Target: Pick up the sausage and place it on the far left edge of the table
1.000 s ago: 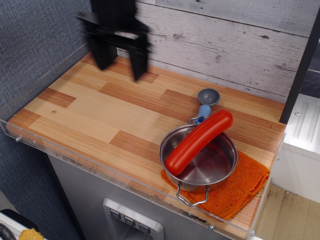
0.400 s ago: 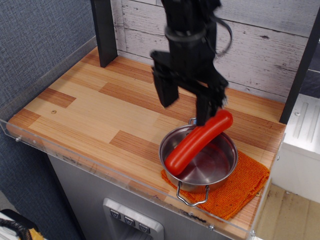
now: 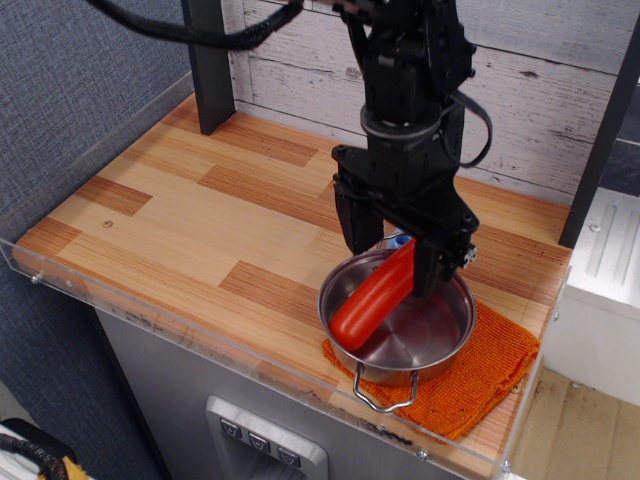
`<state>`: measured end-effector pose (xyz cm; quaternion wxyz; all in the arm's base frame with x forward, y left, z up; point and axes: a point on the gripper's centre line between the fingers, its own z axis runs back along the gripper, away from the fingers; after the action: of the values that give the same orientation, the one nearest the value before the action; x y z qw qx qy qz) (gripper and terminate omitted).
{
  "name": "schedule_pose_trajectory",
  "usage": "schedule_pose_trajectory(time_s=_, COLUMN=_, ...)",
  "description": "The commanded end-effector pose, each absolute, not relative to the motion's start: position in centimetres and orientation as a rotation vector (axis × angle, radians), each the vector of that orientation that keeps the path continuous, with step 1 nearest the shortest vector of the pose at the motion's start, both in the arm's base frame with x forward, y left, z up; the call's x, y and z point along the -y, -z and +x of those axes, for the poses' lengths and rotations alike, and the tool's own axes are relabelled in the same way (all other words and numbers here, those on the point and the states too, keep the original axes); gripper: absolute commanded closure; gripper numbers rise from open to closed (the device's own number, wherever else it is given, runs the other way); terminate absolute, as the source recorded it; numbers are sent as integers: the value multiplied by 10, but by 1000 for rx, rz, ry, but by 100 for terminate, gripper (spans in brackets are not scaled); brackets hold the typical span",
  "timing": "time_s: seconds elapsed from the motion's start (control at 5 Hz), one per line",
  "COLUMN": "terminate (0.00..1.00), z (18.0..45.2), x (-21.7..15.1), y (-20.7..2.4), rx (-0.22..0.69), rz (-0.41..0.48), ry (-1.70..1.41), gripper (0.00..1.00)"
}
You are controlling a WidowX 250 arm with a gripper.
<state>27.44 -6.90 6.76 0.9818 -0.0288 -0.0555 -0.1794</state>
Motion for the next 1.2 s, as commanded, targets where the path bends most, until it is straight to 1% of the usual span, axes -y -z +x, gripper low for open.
schedule_pose_trajectory(time_s=0.0, terminate=0, z=262, x=70, y=-46, rx=43, rz=-61, ry=384, gripper=0)
schedule_pose_trajectory(time_s=0.2, terminate=0, z=261, x=73, y=-44, rx=39, rz=-50, ry=389, gripper=100)
schedule_pose_trajectory(time_s=0.4, terminate=0, z=264, x=75, y=-51, rx=48, rz=-41, ry=395, gripper=100)
schedule_pose_trajectory(time_s=0.6, terminate=0, z=269, x=78, y=-66, rx=87, rz=-57, ry=399, gripper=100)
schedule_pose_trajectory(time_s=0.8, terminate=0, z=279, x=76, y=-99, rx=164, rz=-78, ry=407, gripper=100)
schedule_pose_trajectory(time_s=1.0, terminate=0, z=286, x=59, y=-125, rx=217, rz=-79, ry=364, gripper=100)
